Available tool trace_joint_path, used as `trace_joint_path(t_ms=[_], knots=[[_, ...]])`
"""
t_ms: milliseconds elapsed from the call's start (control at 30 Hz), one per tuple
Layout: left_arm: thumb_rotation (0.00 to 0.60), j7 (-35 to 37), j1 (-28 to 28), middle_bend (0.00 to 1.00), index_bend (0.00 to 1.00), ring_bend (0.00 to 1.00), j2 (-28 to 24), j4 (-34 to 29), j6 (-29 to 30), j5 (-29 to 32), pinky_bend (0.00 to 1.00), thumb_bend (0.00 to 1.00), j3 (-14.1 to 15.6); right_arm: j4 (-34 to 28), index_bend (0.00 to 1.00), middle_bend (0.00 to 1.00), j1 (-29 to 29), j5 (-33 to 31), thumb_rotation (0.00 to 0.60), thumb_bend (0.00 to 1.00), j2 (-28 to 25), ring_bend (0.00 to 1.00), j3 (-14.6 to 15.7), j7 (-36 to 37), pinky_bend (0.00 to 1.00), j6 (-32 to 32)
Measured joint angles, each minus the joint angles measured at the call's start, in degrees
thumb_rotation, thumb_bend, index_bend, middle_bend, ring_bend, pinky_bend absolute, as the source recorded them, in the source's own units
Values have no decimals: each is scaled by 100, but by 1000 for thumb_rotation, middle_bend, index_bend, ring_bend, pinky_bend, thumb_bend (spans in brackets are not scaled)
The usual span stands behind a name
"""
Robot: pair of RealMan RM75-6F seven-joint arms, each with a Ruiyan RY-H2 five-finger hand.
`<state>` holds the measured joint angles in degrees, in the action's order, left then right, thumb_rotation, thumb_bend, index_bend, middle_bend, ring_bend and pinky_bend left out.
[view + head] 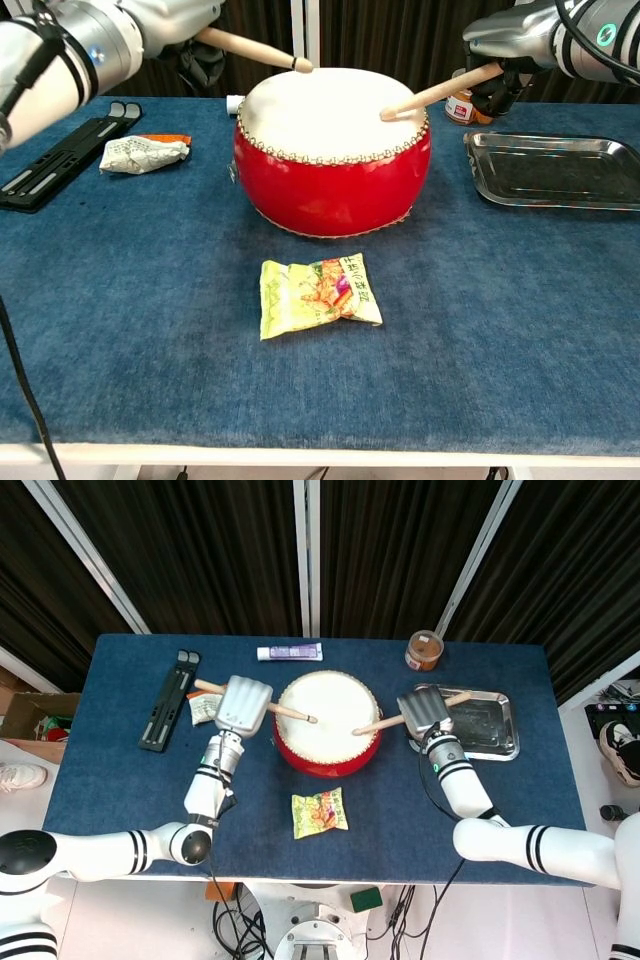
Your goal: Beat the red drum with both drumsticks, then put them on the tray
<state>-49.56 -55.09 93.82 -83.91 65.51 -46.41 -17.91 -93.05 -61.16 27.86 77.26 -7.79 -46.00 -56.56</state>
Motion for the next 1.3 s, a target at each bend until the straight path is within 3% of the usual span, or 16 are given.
trace_joint_path(t_ms=[300,667,1000,1300], knots=[[600,-226,-198,1000,1000,974,475,797,-381,435,1000,575,223,-524,1000,1000,171,422,600,881,-485,1000,-373,716,1000,-230],[600,-23,-85,1000,1000,974,-93,-71,189,-15,1000,575,93,290,1000,1000,-125,-241,600,881,269,1000,13,-95,1000,-11],[600,-251,-220,1000,1000,974,435,710,-172,357,1000,575,304,-425,1000,1000,139,394,600,881,-385,1000,-403,810,1000,-166],[600,-83,-58,1000,1000,973,-143,-241,355,-14,1000,575,160,326,1000,1000,11,-41,600,880,167,1000,8,273,1000,111]])
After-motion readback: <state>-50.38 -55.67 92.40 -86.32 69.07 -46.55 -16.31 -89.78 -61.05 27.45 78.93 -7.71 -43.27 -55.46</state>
